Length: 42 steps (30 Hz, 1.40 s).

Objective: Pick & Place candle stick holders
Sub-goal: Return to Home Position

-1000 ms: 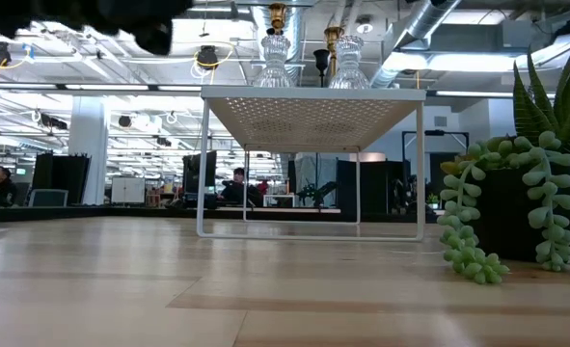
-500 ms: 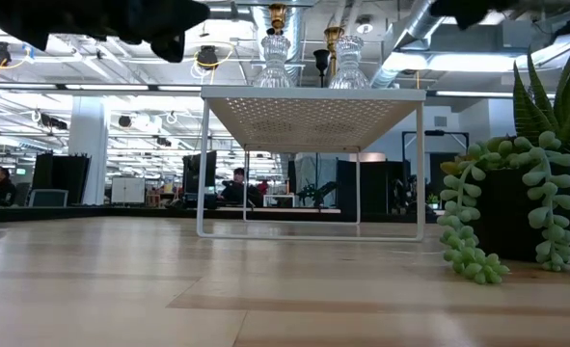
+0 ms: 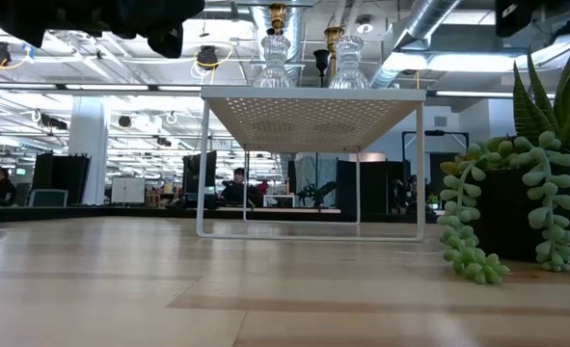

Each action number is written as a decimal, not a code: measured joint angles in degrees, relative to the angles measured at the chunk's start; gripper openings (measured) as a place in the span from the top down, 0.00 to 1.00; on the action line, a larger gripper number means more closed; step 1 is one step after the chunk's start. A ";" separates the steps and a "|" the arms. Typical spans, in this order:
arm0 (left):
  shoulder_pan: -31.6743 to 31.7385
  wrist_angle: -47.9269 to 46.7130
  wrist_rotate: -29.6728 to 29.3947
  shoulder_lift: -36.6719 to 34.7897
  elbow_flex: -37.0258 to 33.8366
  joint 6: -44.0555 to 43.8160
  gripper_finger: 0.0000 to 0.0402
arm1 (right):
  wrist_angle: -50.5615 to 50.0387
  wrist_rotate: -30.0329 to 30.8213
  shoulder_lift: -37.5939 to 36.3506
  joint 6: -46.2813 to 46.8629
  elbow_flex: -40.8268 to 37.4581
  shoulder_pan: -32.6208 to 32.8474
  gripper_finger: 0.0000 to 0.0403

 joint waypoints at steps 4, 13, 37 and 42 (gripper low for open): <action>0.00 0.00 -0.01 0.00 0.00 0.00 0.99 | -0.73 -1.96 -5.35 -0.15 -0.28 0.02 1.00; 0.00 -0.02 -0.01 0.00 0.00 -0.02 0.99 | -5.40 -1.97 -12.25 -0.17 -0.31 0.02 1.00; 0.00 -2.56 -0.02 0.04 0.00 -2.78 0.99 | 7.04 1.20 -13.20 5.83 -22.36 -0.04 1.00; 0.00 -2.58 -0.02 0.04 0.00 -2.78 0.99 | 7.72 1.18 -13.21 7.31 -24.35 -0.04 1.00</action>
